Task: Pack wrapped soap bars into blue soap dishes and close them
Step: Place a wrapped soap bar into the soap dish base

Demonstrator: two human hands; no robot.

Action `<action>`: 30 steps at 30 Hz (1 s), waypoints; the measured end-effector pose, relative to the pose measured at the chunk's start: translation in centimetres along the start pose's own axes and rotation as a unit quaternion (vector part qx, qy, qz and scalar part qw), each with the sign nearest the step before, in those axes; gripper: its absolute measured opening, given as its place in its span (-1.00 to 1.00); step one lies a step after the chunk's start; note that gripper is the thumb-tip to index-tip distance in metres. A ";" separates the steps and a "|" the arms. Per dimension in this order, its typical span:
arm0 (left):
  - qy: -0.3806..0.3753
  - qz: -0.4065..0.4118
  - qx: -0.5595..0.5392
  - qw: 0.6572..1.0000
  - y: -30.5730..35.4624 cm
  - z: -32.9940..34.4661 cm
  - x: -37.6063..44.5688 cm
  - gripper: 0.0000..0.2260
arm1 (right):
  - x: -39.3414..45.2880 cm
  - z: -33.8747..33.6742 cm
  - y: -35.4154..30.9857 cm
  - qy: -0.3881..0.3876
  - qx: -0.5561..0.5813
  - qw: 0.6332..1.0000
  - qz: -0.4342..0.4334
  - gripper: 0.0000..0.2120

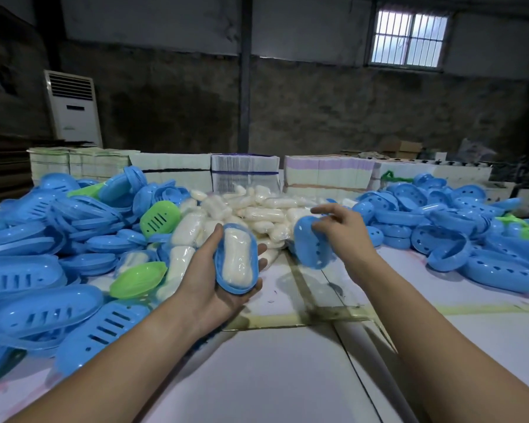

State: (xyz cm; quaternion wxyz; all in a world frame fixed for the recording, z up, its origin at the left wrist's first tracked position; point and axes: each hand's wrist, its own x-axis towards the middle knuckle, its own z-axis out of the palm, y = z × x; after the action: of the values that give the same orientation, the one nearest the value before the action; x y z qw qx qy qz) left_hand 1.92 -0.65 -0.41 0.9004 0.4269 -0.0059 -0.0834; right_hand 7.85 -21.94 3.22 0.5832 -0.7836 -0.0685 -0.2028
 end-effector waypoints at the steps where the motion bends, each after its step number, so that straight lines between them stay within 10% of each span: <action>1: 0.003 0.004 -0.003 1.000 0.0 0.0 0.0 -0.48 | -0.3 0.1 -0.9 -0.018 0.082 0.996 0.016 -0.76; 9: 0.006 0.000 -0.019 1.000 -0.4 0.3 -0.1 -0.62 | -1.7 1.4 -2.4 -0.201 0.519 0.812 0.174 -0.75; 16: -0.023 -0.042 -0.080 0.996 -0.6 0.8 -0.1 -0.63 | -3.6 5.7 -0.9 -0.024 0.096 0.995 -0.011 -0.76; 24: -0.021 -0.058 -0.048 0.997 -0.6 1.4 -0.6 -0.77 | -5.4 6.8 -1.0 -0.008 -0.115 0.985 -0.126 -0.76; 30: 0.032 -0.019 -0.065 0.997 0.3 1.0 -0.6 -0.62 | -5.8 6.4 -1.6 -0.216 -0.159 0.960 -0.076 -0.21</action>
State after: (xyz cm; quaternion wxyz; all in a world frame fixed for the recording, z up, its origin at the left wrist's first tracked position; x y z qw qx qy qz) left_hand 1.30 -1.12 0.54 0.9244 0.3697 0.0364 -0.0867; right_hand 3.51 -14.70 0.84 0.4048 -0.8840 -0.2194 -0.0809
